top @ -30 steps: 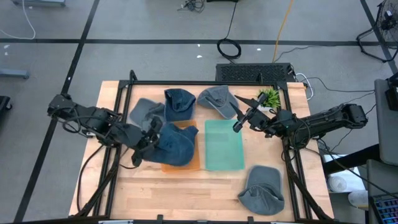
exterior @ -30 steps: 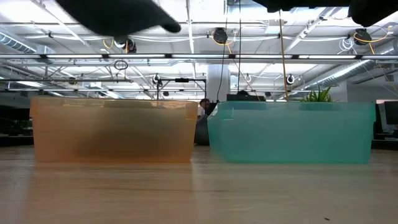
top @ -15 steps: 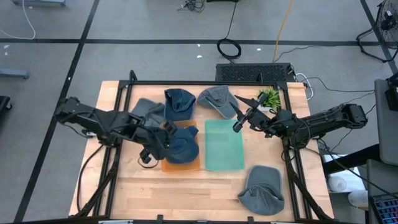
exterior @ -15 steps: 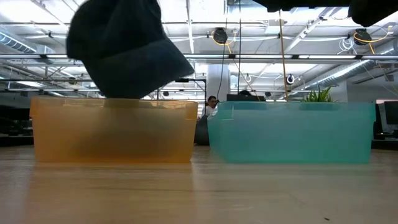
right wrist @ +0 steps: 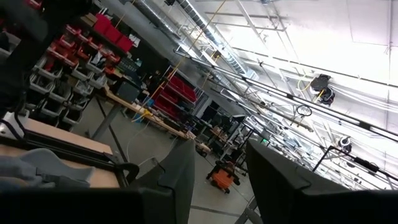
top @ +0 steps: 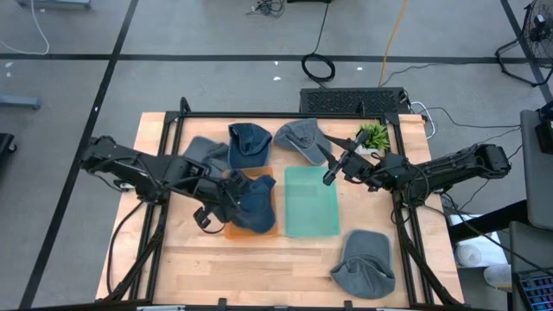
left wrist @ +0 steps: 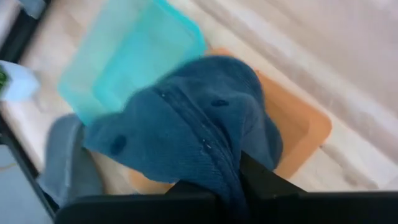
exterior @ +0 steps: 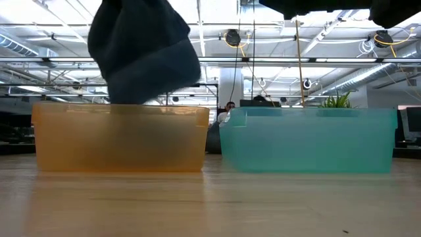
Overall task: Pick & Place hat
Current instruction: Put the bottom blue cap into the orange bin
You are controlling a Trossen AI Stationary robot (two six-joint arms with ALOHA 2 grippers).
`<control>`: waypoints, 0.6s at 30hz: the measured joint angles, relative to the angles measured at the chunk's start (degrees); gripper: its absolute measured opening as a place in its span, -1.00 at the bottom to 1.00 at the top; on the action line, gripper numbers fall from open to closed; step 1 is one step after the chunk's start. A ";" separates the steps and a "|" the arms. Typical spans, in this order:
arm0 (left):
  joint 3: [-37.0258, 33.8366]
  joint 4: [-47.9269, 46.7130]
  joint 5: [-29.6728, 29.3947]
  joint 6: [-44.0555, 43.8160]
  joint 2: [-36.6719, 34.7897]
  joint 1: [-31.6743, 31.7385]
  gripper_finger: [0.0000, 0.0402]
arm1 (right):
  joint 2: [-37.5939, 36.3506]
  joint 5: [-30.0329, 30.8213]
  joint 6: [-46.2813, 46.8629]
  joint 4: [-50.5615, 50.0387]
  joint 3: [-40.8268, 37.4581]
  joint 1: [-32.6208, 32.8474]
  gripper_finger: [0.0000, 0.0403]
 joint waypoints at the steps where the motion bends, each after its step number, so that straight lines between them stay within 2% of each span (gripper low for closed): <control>1: 1.45 -0.24 -0.12 -0.55 -0.05 -0.33 -0.93 | 0.00 0.00 0.03 0.00 0.00 0.00 -0.35; 7: 8.12 -2.39 -3.48 -4.25 -0.14 -3.05 -0.93 | 0.00 0.00 1.55 -0.02 0.00 0.00 -0.35; 13: 8.56 -7.15 -3.93 -8.54 0.66 -4.38 -0.93 | 0.00 0.00 3.04 -0.05 0.00 0.00 -0.35; 18: 8.48 -9.18 -3.63 -8.10 4.23 -4.07 -0.93 | 0.00 0.00 3.02 -0.06 0.00 0.00 -0.35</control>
